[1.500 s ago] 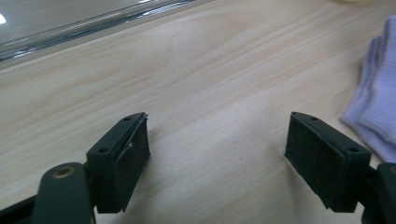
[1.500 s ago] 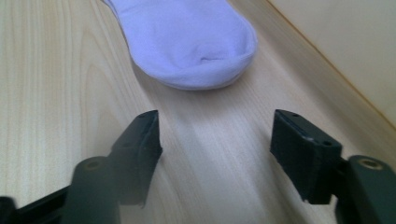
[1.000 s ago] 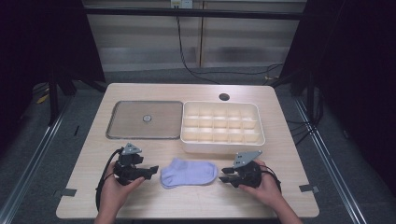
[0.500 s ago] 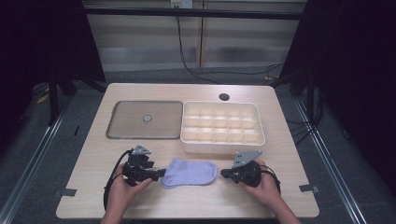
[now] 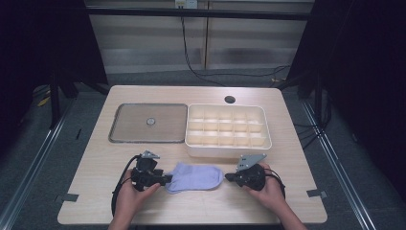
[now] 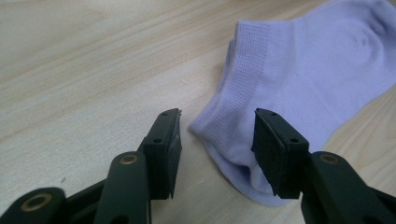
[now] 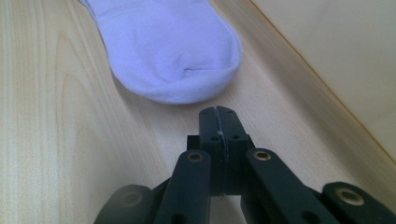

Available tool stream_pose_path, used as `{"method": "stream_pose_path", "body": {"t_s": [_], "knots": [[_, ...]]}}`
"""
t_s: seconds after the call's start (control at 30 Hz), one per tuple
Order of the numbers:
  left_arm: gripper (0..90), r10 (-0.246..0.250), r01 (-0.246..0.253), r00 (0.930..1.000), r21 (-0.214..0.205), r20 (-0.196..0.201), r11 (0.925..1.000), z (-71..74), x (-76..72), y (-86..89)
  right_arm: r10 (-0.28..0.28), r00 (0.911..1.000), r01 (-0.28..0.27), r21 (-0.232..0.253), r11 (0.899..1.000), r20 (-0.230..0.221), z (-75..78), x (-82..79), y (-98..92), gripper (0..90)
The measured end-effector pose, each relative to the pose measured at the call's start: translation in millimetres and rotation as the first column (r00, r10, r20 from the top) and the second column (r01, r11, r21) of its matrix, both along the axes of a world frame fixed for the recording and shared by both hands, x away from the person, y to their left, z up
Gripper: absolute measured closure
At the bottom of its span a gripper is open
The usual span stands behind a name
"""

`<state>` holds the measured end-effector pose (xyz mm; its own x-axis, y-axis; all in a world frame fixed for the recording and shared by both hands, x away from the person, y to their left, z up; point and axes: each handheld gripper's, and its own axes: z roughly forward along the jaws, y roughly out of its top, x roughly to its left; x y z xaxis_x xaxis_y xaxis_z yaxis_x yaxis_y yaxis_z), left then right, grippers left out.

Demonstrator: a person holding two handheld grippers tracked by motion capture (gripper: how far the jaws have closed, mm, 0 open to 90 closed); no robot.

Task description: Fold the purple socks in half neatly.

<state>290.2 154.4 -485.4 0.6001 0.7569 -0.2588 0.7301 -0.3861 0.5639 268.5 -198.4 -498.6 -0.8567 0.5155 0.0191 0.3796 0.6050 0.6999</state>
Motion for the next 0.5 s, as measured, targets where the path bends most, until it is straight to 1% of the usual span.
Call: {"method": "stream_pose_path", "body": {"t_s": [0.1,0.2,0.23,0.27,0.33,0.5], "knots": [[54.2,-0.003,0.003,1.0000,0.018,0.003,0.9998,0.7,-0.4,-1.2,0.000,1.0000,0.000,-0.001,1.000,0.003,0.7,-0.2,0.5,90.0],[57.6,0.008,-0.009,0.9998,0.039,0.020,0.9992,0.7,-2.1,-3.8,0.000,1.0000,0.000,0.010,1.000,0.005,1.1,-0.2,-0.1,90.0],[59.2,-0.004,0.002,0.9996,0.060,0.029,0.9982,1.0,-2.2,-4.2,-0.005,1.0000,0.004,0.008,1.000,0.006,1.3,-0.4,-0.4,90.0],[60.8,0.000,-0.002,0.9993,0.072,0.037,0.9974,1.2,-3.3,-5.9,-0.005,1.0000,0.005,0.006,1.000,0.005,1.4,-0.5,-0.7,90.0],[64.6,0.008,-0.012,0.9985,0.086,0.054,0.9962,1.2,-5.1,-10.0,-0.007,1.0000,0.007,0.010,1.000,0.003,1.5,-0.6,-1.0,90.0],[72.3,-0.002,-0.003,0.9987,0.105,0.050,0.9944,2.0,-6.2,-13.3,-0.001,1.0000,0.001,0.013,1.000,0.007,2.3,-0.7,-0.7,90.0]]}}
